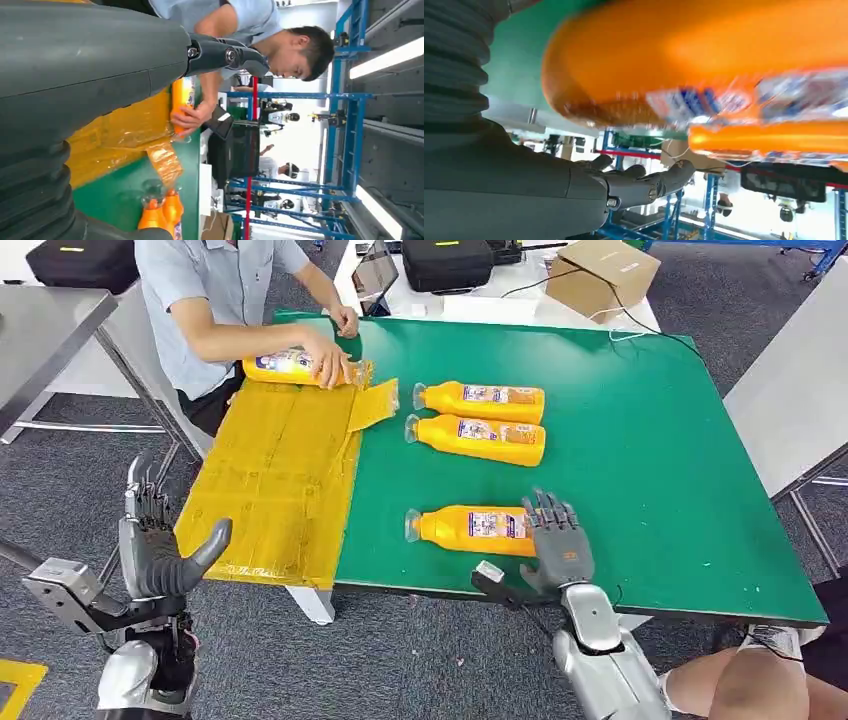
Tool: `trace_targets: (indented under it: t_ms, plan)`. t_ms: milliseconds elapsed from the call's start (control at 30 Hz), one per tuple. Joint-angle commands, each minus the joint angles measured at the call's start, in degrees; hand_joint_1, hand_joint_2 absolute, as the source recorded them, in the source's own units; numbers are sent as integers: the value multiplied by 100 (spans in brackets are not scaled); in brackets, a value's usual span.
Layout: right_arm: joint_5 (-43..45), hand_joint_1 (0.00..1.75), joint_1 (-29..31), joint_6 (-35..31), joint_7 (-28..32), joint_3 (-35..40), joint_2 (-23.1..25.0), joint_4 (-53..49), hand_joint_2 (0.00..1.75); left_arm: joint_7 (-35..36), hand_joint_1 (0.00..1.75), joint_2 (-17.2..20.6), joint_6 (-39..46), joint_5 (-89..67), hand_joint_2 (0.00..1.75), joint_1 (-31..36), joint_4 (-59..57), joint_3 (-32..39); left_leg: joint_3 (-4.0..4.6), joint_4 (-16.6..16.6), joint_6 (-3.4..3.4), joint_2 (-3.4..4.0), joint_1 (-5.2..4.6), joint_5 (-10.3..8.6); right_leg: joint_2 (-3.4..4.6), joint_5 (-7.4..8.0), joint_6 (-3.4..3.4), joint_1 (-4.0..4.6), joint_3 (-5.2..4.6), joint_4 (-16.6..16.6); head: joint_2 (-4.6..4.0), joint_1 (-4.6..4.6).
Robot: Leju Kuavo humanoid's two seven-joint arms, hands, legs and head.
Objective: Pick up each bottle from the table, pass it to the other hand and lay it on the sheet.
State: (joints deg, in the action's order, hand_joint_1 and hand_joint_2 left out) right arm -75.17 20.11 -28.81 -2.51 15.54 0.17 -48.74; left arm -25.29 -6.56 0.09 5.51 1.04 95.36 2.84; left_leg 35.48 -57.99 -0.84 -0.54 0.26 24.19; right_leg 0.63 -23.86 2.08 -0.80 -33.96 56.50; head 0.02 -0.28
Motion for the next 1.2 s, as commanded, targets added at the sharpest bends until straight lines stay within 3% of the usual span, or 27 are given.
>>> trace_targets:
  t_ms: [33,167,367,467,567,1200]
  plan:
    - [272,0,1736,563,264,-28,55,1812,175,153,0,137,-71,54,175,658,-852,-67,-15,0,5,16,-3,1,7,1,-8,0,10,4,0,2]
    - [211,0,1873,593,234,59,63,1973,175,150,0,150,-71,55,175,688,-884,-77,-21,5,7,3,-3,-5,-6,-1,-6,1,19,1,0,2]
    - [345,0,2317,1142,282,137,200,2280,175,211,0,206,-75,39,175,801,-948,-82,-6,1,4,7,-2,-7,3,2,-1,-1,5,8,0,2]
    - [836,0,2643,2268,797,73,264,2696,175,311,0,345,-177,-6,175,1065,-1381,-178,-15,1,7,4,-2,-6,-3,0,-5,-1,12,8,0,0]
    - [1099,0,2725,2817,1059,150,265,2951,175,261,0,398,-237,-26,175,1218,-1736,-222,-13,2,7,-6,-2,-11,-12,0,-5,-1,13,8,0,0]
    - [1443,0,2652,3123,1340,239,412,3206,175,228,0,370,-361,48,175,1532,-2241,-426,-16,2,6,-8,2,-8,-12,-1,-3,3,19,3,0,2]
